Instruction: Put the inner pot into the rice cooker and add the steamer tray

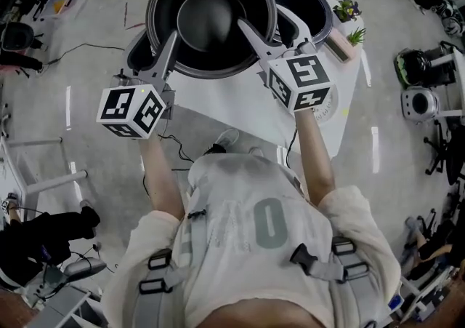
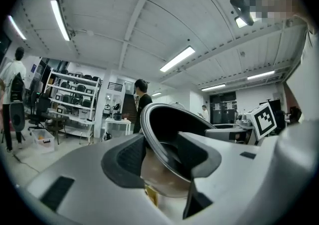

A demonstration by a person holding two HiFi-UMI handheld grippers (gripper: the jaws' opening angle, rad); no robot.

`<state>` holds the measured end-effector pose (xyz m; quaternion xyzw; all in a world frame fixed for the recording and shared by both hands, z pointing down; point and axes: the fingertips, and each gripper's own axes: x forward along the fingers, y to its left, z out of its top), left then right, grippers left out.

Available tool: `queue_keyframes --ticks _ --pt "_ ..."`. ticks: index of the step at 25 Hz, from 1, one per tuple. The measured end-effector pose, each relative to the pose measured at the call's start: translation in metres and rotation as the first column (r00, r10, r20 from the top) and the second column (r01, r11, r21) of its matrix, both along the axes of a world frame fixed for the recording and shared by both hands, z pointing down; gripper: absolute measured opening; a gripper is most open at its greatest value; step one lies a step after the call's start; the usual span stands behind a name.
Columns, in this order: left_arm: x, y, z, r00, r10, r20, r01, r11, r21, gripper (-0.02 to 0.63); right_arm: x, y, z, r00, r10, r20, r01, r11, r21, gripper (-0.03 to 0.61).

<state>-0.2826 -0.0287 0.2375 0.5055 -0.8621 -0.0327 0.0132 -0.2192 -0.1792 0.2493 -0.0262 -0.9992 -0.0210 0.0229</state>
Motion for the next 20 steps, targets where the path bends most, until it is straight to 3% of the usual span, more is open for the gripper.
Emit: queue_keyframes --ticks 10,20 --pt "-0.013 -0.045 -0.048 0.987 0.123 0.108 -0.125 0.992 0.01 0.198 0.004 -0.036 -0.048 0.988 0.143 0.056 -0.147 0.986 0.078 0.272" --pt "0.001 -0.124 -0.057 0.953 0.278 0.117 -0.277 0.961 -0.024 0.199 0.04 -0.1 -0.052 0.943 0.333 -0.01 -0.33 0.939 0.093 0.275"
